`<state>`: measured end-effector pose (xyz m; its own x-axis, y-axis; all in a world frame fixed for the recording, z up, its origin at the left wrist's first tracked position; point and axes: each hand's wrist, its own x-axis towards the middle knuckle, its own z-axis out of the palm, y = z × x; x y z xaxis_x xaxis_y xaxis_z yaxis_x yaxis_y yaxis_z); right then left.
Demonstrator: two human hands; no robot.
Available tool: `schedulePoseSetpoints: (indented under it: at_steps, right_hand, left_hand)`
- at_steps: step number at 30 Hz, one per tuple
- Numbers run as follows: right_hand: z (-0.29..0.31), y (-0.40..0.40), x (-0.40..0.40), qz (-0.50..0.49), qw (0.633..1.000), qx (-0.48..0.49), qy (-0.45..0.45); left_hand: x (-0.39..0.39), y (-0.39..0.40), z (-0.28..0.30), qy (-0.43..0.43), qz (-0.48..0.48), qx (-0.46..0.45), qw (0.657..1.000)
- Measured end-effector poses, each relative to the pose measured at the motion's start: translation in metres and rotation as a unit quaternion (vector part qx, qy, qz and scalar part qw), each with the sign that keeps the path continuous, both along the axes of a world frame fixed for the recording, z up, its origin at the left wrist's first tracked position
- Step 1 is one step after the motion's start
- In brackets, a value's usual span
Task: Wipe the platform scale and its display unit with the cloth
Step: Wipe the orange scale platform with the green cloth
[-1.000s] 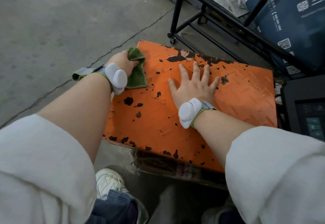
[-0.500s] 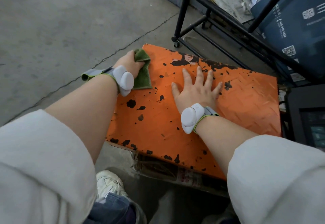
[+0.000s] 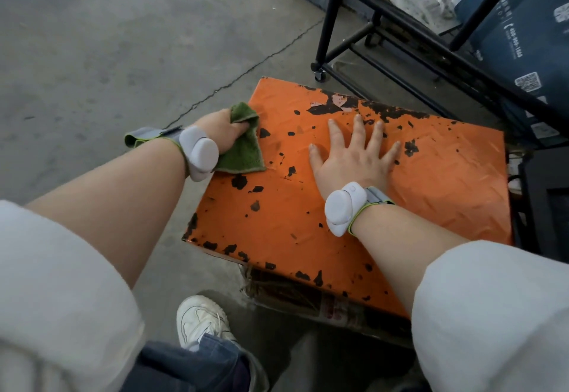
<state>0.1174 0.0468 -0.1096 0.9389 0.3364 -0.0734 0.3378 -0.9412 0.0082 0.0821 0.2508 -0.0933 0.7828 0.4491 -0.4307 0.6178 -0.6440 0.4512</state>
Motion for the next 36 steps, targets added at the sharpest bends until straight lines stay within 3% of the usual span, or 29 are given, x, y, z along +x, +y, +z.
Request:
schedulePoseSetpoints:
  at_steps: [5, 11, 17, 24, 36]
  right_hand:
    - [-0.002, 0.001, 0.004, -0.001, 1.000, 0.005, 0.010]
    - [-0.003, 0.000, 0.006, 0.000, 1.000, 0.006, 0.026]
    - [-0.004, 0.001, 0.003, 0.001, 1.000, 0.009, 0.023]
    - [-0.005, 0.001, 0.003, 0.001, 1.000, 0.008, 0.014]
    - [-0.007, 0.000, 0.005, 0.006, 1.000, 0.020, 0.019]
  left_hand:
    - [0.045, -0.010, -0.007, -0.070, 0.064, -0.005, 0.995]
    - [0.086, -0.009, -0.004, -0.063, 0.025, 0.002, 0.998]
    - [0.076, 0.000, -0.008, -0.055, 0.016, -0.012, 0.998]
    - [0.060, 0.000, -0.011, -0.043, 0.025, 0.036, 0.998]
    - [0.086, -0.014, -0.021, -0.088, 0.014, 0.050, 0.995]
